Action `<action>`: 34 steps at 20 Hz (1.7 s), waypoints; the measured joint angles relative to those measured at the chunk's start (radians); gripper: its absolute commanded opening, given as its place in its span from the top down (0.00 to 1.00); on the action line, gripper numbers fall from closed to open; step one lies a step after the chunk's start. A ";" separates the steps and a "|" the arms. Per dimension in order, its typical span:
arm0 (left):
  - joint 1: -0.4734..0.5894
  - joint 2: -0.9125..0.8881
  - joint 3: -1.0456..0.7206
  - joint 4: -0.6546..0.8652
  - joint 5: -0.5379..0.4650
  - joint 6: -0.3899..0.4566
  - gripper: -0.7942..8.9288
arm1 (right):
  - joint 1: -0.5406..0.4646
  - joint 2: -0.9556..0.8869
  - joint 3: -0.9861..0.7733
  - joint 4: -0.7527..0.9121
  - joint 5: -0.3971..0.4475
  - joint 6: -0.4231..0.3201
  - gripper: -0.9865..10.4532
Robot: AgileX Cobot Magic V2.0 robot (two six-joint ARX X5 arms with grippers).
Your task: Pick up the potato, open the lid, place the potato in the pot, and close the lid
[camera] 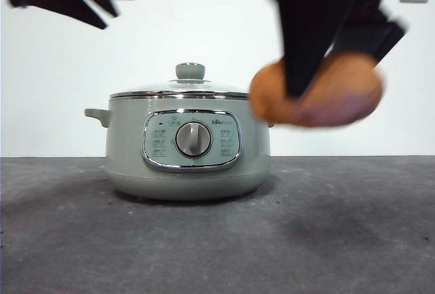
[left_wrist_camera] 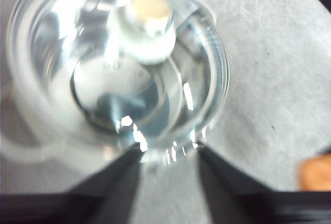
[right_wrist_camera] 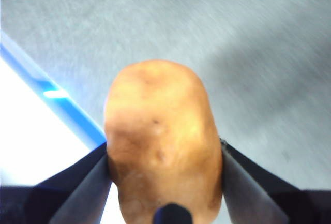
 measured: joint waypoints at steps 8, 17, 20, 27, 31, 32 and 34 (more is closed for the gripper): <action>-0.156 0.370 0.480 -0.189 -0.264 0.117 0.26 | -0.001 -0.220 0.000 -0.084 0.026 0.126 0.92; -0.222 0.563 0.607 -0.119 -0.367 0.119 0.28 | 0.002 -0.246 0.000 -0.079 0.026 0.200 0.92; -0.225 0.573 0.607 -0.112 -0.367 0.116 0.28 | 0.002 -0.246 0.000 -0.077 0.026 0.201 0.92; -0.225 0.573 0.607 -0.144 -0.367 0.093 0.58 | 0.002 -0.246 0.000 -0.076 0.026 0.201 0.92; -0.225 0.573 0.607 -0.135 -0.376 0.093 0.89 | 0.002 -0.246 0.000 -0.077 0.026 0.202 0.92; -0.225 0.573 0.607 -0.135 -0.376 0.093 0.93 | 0.002 -0.246 0.000 -0.076 0.026 0.202 0.92; -0.225 0.573 0.607 -0.135 -0.378 0.093 0.93 | 0.002 -0.246 0.000 -0.076 0.026 0.202 0.92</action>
